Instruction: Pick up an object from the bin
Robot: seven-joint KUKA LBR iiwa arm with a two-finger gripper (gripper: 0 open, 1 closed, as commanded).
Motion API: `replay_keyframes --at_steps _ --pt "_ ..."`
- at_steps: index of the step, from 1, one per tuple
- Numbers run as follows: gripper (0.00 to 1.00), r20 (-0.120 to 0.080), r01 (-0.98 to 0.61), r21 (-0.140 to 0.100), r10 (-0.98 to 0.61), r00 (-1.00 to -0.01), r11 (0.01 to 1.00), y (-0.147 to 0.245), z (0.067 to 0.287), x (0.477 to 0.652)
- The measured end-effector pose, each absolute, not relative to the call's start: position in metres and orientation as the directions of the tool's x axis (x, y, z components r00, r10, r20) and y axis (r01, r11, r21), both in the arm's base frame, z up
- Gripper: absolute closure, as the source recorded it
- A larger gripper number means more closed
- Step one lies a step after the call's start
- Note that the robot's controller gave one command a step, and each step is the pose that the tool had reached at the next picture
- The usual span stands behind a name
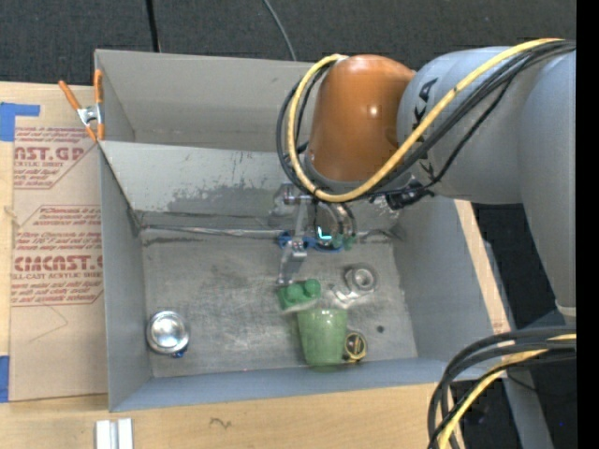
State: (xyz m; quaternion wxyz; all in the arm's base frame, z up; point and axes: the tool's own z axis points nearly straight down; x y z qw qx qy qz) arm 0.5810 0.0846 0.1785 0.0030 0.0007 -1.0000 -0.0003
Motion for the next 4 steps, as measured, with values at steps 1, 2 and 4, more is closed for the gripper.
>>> replay_keyframes --at_steps 1,2,4 --pt "0.0 -0.018 -0.356 -0.005 -0.356 -0.934 0.935 0.011 0.131 0.562" --pt "0.0 -0.025 -0.608 -0.014 -0.608 -0.794 0.794 0.0 0.078 0.541" --pt "0.0 -0.014 -0.607 -0.006 -0.607 -0.795 0.795 0.0 0.074 0.536"
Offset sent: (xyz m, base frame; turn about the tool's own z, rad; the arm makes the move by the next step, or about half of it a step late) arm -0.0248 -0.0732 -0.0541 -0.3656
